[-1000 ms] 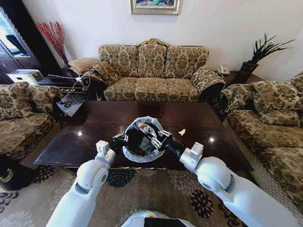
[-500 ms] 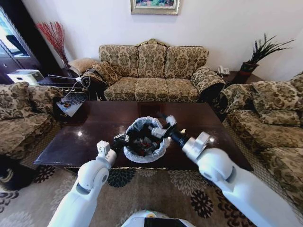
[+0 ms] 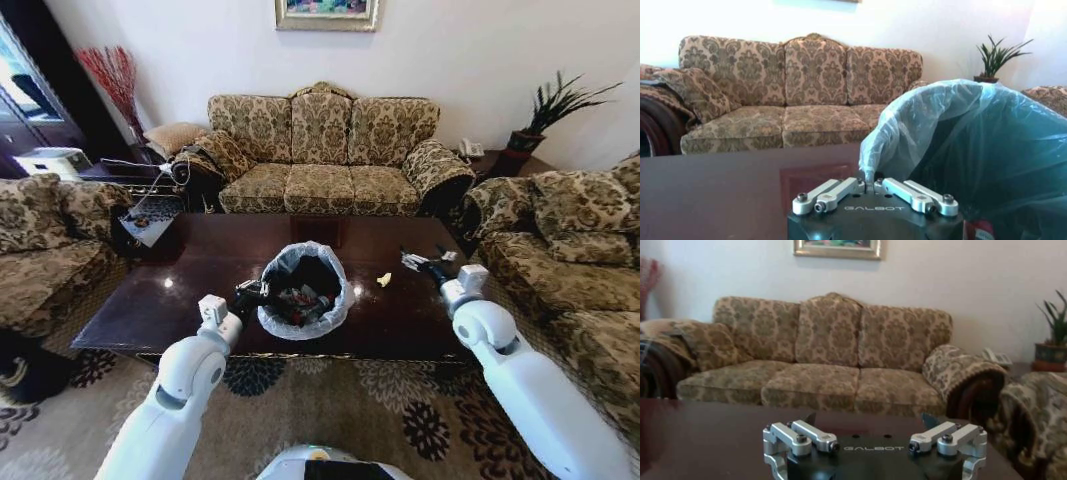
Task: Move to the front of the table and place the trash on the table into the trash bin.
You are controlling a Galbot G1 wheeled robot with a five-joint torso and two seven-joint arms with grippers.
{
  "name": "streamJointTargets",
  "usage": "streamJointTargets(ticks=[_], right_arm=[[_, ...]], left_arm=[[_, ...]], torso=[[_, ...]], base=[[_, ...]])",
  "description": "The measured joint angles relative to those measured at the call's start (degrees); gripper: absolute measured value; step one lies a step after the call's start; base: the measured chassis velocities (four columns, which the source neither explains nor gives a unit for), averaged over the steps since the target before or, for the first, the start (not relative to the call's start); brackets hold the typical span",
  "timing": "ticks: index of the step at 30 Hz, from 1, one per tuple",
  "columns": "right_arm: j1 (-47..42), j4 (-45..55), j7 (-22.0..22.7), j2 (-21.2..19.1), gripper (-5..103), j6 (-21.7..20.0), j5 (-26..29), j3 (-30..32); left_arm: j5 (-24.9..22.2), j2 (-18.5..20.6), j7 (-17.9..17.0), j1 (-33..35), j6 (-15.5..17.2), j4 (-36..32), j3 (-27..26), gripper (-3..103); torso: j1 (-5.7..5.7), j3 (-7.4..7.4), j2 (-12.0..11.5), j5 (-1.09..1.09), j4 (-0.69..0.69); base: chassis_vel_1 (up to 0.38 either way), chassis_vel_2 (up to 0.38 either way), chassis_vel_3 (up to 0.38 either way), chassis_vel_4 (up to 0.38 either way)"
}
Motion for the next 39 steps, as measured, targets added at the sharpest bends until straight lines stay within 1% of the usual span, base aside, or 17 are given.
streamJointTargets(ticks=[3, 10, 19, 39], right_arm=[[-0.62, -1.06, -0.08, 1.03, 100, 0.26, -1.05, 0.37], [-1.15, -1.36, -0.29, 1.77, 100, 0.31, -1.99, 0.23], [0.11, -2.73, -1.05, 0.76, 100, -0.3, -2.39, -0.65], [0.26, -4.66, -1.61, 1.63, 100, -0.13, -2.89, -1.94]], left_arm=[[0.0, 0.19, 0.03, 0.02, -0.1, -0.06, -0.06, 1], [-0.1, 0.3, 0.07, 0.04, -0.23, -0.12, -0.13, 1], [-0.21, 0.1, 0.1, -0.37, -0.36, 0.29, 0.12, 1], [-0.23, -0.05, 0.26, -0.31, -0.56, 0.39, 0.17, 1]], torso=[[-0.01, 0.0, 0.0, 0.01, 0.0], [0.0, 0.0, 0.0, 0.0, 0.0], [0.03, 0.01, 0.0, 0.0, 0.0], [0.0, 0.0, 0.01, 0.0, 0.0]], base=[[-0.037, 0.029, 0.036, -0.031], [-0.101, 0.087, 0.093, -0.097], [-0.137, 0.133, 0.124, -0.131], [-0.083, 0.076, 0.081, -0.079]])
